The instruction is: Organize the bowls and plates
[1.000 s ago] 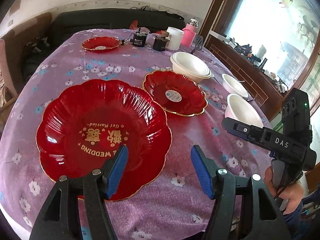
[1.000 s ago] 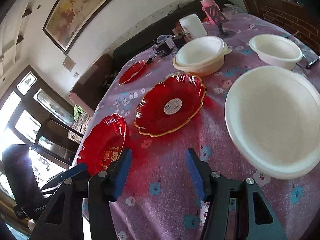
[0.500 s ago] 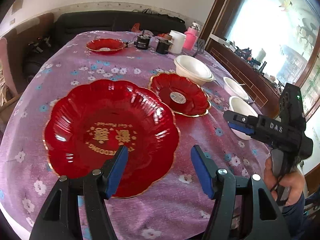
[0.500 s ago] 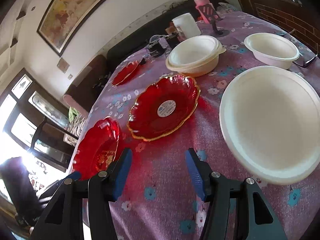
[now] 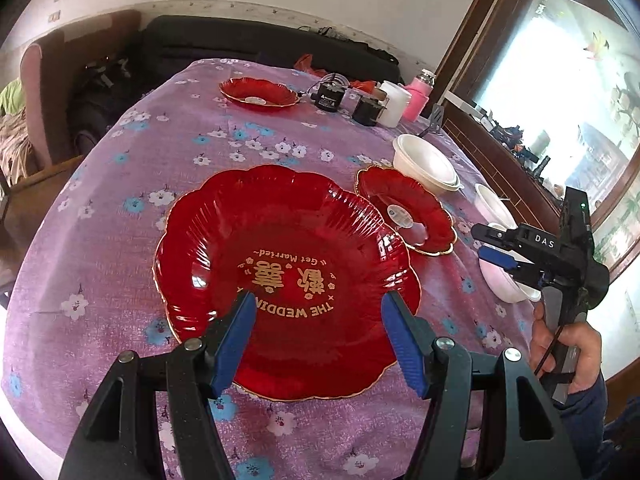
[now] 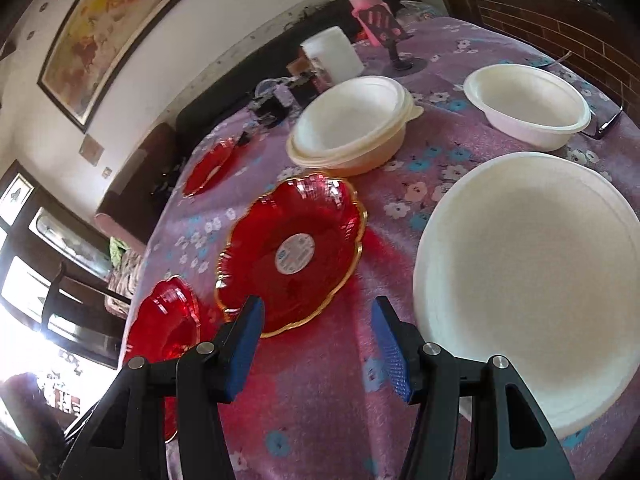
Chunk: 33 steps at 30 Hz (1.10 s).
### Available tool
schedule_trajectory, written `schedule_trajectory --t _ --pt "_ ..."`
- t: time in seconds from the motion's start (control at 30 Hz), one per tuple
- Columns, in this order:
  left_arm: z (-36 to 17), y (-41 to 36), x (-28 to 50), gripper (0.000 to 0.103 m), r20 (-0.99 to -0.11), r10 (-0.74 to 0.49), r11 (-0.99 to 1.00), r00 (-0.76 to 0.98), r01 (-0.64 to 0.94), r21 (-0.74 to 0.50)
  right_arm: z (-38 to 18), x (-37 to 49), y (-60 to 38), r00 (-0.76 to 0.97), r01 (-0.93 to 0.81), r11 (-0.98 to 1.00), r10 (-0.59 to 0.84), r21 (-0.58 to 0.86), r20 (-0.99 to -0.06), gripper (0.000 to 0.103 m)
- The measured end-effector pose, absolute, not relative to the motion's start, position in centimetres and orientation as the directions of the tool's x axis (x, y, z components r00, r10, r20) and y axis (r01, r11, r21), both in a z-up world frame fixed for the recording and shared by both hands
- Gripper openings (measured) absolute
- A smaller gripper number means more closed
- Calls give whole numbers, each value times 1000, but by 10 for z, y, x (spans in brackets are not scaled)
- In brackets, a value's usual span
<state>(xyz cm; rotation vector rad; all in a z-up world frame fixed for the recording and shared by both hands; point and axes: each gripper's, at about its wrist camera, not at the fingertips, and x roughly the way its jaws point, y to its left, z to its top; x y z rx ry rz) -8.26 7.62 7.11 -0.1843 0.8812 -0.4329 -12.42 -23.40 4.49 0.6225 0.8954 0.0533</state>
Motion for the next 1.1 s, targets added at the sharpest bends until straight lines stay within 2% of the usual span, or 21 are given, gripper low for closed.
schedule_trajectory --t 0.2,0.3,0.47,0.57,0.7,0.77,0.8,0.87,0.97,1.0,1.1 --pt "76 64 -87 65 -705 -438 898 557 312 -312 46 -114 -238 633 207 820 304 534 -712 60" --pt "77 60 -86 65 -708 -436 898 555 317 -305 50 -123 -239 637 166 793 368 587 -677 60" --pt "78 51 -76 65 -719 -431 900 545 316 -299 55 -133 -238 636 148 786 390 601 -666 60" --pt "86 42 -67 64 -721 -461 884 518 335 -325 59 -128 -238 638 142 799 377 584 -671 60" --pt "105 23 -44 64 -732 -453 885 509 356 -301 70 -112 -242 635 132 833 345 537 -691 60" --pt "111 14 -29 64 -746 -450 885 491 357 -298 72 -102 -245 622 135 846 333 516 -709 55" --pt "113 9 -20 63 -747 -462 877 478 369 -307 73 -97 -246 612 137 850 331 509 -718 50" --pt "112 -2 0 56 -770 -448 884 454 352 -307 72 -87 -247 591 138 859 329 494 -737 46" --pt "100 -23 31 34 -812 -425 890 399 347 -295 65 -73 -250 549 151 865 328 478 -768 37" --pt "96 -28 39 31 -826 -415 895 382 336 -294 63 -69 -250 533 154 870 326 469 -781 37" --pt "81 -46 66 31 -858 -398 897 324 331 -291 56 -58 -253 501 173 879 310 445 -808 37"
